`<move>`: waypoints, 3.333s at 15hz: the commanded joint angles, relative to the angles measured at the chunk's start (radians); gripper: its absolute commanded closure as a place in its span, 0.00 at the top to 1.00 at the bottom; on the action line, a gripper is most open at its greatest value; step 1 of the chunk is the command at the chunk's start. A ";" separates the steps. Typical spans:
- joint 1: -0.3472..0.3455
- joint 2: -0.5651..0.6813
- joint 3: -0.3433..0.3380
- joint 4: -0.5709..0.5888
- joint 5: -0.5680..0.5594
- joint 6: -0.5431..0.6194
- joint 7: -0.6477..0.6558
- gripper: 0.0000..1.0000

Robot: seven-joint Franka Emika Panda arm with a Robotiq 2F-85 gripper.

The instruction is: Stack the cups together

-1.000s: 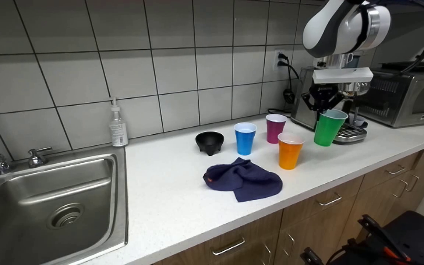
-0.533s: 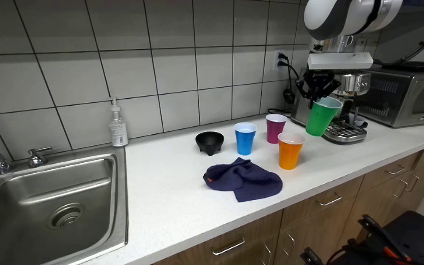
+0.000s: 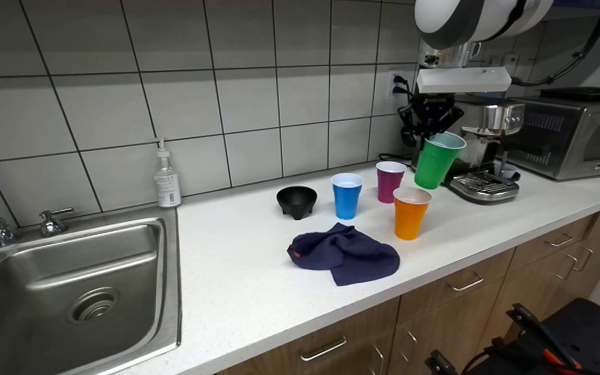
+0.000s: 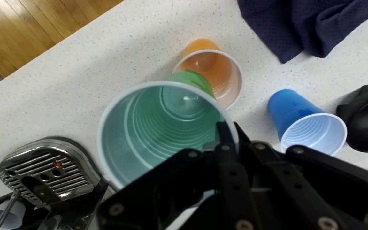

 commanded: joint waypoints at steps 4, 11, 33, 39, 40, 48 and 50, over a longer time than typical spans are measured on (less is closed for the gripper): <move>0.007 0.033 0.039 0.011 -0.004 0.011 0.043 0.01; 0.022 0.101 0.039 0.046 -0.001 0.016 0.045 0.01; 0.034 0.172 0.019 0.099 0.007 0.007 0.027 0.67; 0.039 0.193 0.022 0.124 0.023 0.000 0.013 1.00; 0.041 0.202 0.023 0.135 0.032 -0.001 0.008 1.00; 0.054 0.204 0.017 0.125 0.029 0.012 0.011 1.00; 0.054 0.204 0.016 0.125 0.029 0.012 0.011 1.00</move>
